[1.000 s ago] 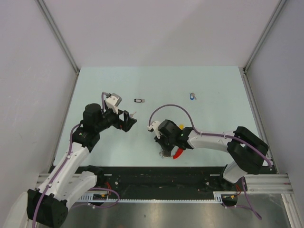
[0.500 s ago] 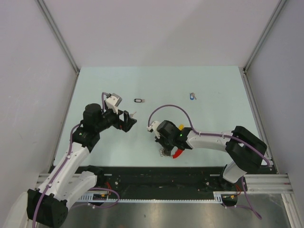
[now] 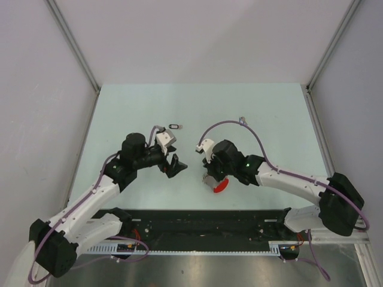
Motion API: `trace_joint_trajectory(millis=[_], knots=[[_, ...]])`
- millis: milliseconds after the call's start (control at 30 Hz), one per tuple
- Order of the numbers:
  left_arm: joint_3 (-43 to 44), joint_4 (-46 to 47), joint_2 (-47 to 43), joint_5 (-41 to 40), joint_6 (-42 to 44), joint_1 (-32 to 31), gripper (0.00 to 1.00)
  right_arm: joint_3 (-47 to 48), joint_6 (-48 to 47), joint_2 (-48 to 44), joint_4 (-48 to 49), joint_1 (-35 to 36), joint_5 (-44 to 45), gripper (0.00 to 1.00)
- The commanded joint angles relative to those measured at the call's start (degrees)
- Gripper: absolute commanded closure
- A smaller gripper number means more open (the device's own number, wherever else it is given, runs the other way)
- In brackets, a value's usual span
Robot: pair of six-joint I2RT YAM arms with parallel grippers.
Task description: Put the keys on the keyring
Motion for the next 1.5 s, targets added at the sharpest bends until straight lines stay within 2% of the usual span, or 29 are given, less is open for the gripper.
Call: trace_joint_trajectory(millis=[0, 267, 433, 600, 767, 867, 1000, 1233, 1467], knots=[[0.93, 3.50, 3.86, 5.35, 3.10, -2.49, 0.11, -0.54, -1.86, -6.95, -0.45, -0.76, -3.07, 1.00], [8.23, 1.57, 11.16, 14.91, 9.07, -5.30, 0.16, -0.81, -9.32, -14.68, -2.65, -0.59, -7.56, 0.98], [10.86, 2.71, 14.06, 18.97, 9.43, -5.39, 0.18, -0.89, -10.74, -16.10, -2.65, -0.50, -9.32, 0.98], [11.22, 5.59, 16.34, 20.29, 8.03, -6.35, 0.27, -1.07, -11.53, -16.19, -1.51, -0.41, -12.39, 0.99], [6.31, 16.66, 16.18, 18.20, -2.23, -7.23, 0.37, -4.66, -10.22, -17.33, 4.46, -0.41, -13.88, 1.00], [1.39, 25.01, 14.42, 13.90, -5.67, -8.38, 0.38, -8.09, -8.90, -17.42, 7.98, -0.50, -14.24, 1.00], [-5.90, 35.39, 13.27, 12.21, -10.25, -9.17, 0.39, -12.05, -7.23, -16.80, 12.20, -0.41, -16.87, 1.00], [-13.12, 40.94, 14.94, 12.56, -8.07, -9.96, 0.38, -16.36, -7.31, -14.52, 17.81, -0.32, -18.46, 1.00], [-13.22, 38.40, 17.23, 14.93, -1.30, -10.84, 0.37, -18.21, -8.10, -13.38, 19.94, -0.41, -18.99, 1.00]])
